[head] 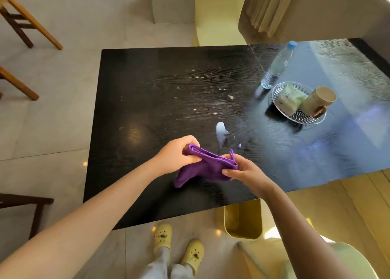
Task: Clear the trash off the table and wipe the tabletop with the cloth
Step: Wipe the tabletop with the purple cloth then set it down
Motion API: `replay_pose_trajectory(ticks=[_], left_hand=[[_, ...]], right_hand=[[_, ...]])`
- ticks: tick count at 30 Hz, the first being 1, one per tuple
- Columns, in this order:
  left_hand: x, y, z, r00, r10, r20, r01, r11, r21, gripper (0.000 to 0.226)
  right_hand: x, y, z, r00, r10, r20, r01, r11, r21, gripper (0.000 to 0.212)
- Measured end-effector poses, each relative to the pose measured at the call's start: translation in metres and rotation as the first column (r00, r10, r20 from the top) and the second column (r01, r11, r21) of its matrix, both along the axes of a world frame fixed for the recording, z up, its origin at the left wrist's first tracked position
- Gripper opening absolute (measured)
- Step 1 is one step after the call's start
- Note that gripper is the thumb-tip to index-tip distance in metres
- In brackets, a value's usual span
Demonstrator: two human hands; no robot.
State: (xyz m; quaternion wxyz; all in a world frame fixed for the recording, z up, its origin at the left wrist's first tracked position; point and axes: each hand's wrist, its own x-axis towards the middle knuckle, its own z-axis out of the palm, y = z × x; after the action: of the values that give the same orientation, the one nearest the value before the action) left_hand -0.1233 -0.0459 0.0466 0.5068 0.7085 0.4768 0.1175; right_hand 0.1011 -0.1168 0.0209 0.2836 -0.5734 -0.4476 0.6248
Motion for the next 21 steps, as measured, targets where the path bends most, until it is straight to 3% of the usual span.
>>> replay_pose_trajectory(ticks=[3,7,9,13,21], left_hand=[[-0.001,-0.003,-0.007,0.999,0.005,0.039,-0.003,0.999,-0.032,0.016],[0.002,-0.004,-0.026,1.000,-0.012,0.000,0.012,0.996,-0.085,0.017],[0.012,0.001,-0.036,0.998,-0.040,-0.046,0.036,0.996,-0.084,0.016],[0.044,0.029,-0.046,0.992,-0.034,-0.124,0.035,0.999,0.003,0.015],[0.096,0.080,-0.060,0.963,-0.041,-0.266,0.093,0.978,0.187,0.019]], right_hand=[[0.001,0.003,-0.004,0.979,0.096,0.181,-0.096,0.995,-0.010,0.023],[0.015,0.003,-0.008,0.974,0.030,0.224,-0.027,1.000,-0.013,0.014],[0.025,0.006,-0.018,0.947,-0.009,0.322,0.010,1.000,0.000,0.010],[0.040,0.022,-0.034,0.844,-0.086,0.530,0.066,0.996,0.056,0.003],[0.060,0.053,-0.046,0.718,-0.305,0.626,0.239,0.952,0.189,0.012]])
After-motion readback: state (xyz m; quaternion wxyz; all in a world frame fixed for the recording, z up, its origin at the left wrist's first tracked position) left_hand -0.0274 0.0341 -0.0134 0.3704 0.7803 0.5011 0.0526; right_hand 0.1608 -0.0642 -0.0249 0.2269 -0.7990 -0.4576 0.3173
